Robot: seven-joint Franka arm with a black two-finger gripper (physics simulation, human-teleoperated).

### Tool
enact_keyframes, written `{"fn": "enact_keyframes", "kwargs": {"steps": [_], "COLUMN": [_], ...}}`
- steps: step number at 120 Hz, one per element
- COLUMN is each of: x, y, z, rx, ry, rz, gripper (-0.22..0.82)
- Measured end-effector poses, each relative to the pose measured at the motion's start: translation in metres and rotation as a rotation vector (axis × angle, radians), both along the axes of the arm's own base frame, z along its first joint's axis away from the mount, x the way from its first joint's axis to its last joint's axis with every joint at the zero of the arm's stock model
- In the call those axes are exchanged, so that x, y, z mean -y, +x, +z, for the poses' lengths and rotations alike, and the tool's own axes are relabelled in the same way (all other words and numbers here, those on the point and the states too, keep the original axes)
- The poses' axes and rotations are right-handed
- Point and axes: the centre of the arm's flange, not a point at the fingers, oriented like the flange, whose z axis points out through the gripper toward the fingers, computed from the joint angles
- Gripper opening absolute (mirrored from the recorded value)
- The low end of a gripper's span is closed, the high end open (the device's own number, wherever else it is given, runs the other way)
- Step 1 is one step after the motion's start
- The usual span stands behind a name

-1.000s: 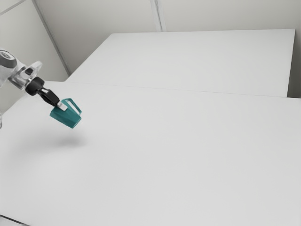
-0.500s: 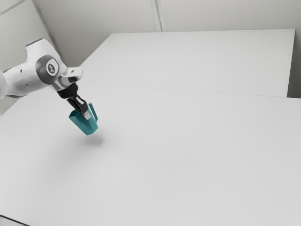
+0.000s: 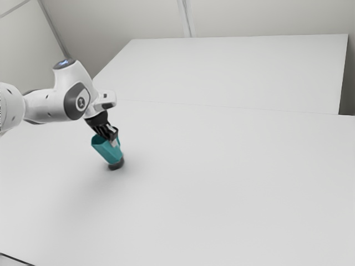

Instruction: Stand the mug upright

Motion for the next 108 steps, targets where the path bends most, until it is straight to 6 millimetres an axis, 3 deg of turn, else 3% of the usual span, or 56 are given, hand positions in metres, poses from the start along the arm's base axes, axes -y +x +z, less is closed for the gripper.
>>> {"fn": "enact_keyframes", "kwargs": {"steps": [21, 44, 68, 76, 88, 108], "x": [0.008, 0.012, 0.018, 0.019, 0.021, 0.028], "y": [0.007, 0.012, 0.016, 0.015, 0.012, 0.036], "z": [-0.020, -0.027, -0.021, -0.008, 0.029, 0.117], "rx": [-0.014, -0.016, -0.001, 0.019, 0.061, 0.102], "ry": [0.006, 0.006, -0.003, -0.005, -0.010, -0.009], "rz": [0.040, 0.080, 0.098, 0.103, 0.106, 0.092], "gripper": [-0.18, -0.15, 0.25, 0.35, 0.44, 0.53]}}
